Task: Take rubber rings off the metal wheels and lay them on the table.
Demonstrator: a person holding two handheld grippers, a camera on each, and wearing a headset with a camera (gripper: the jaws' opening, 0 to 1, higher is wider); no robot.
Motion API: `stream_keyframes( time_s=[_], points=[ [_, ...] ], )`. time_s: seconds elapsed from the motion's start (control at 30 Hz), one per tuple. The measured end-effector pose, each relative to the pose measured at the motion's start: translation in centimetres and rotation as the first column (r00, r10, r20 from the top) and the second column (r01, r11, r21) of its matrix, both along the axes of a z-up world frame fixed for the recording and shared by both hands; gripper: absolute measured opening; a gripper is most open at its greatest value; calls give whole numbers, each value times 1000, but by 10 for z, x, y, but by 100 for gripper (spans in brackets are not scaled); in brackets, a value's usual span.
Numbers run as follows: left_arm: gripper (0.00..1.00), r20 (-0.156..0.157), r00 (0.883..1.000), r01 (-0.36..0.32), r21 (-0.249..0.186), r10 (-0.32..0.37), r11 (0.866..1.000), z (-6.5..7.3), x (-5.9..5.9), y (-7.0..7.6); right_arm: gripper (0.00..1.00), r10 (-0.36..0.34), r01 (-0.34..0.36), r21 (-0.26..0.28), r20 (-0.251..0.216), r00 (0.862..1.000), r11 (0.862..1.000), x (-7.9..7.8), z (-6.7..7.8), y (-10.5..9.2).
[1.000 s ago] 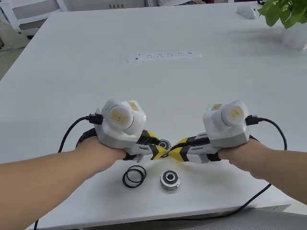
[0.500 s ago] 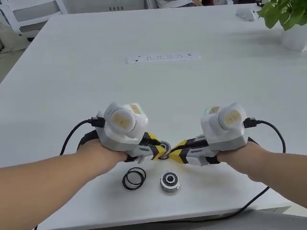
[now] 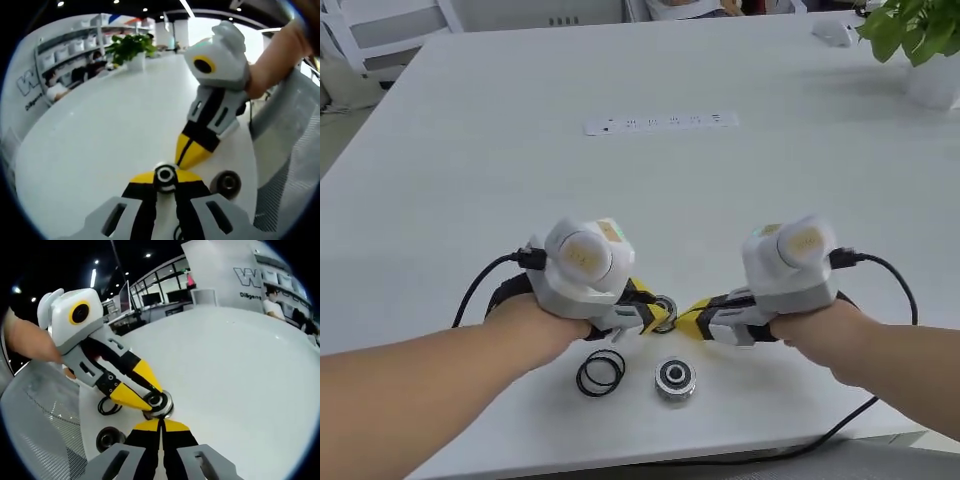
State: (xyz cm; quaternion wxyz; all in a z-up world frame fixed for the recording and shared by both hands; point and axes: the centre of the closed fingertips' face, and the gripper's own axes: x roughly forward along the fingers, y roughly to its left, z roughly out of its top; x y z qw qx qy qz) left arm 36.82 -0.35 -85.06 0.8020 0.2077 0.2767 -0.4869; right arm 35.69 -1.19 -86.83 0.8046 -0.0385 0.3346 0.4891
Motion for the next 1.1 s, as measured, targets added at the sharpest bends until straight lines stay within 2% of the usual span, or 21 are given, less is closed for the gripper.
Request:
stream_keyframes(
  time_s=[0.33,0.73,1.1],
  points=[
    [13,-2,1000,1,3,-1,1000,0,-2,2,0,-84,91,79,-88,993,993,4,7,-5],
    [13,-8,1000,2,16,-1,1000,0,-6,3,0,-119,133,129,-114,986,983,6,14,-3],
    [12,1,1000,-9,18,8,1000,0,-6,2,0,-119,135,140,-117,986,981,3,18,-1]
  ],
)
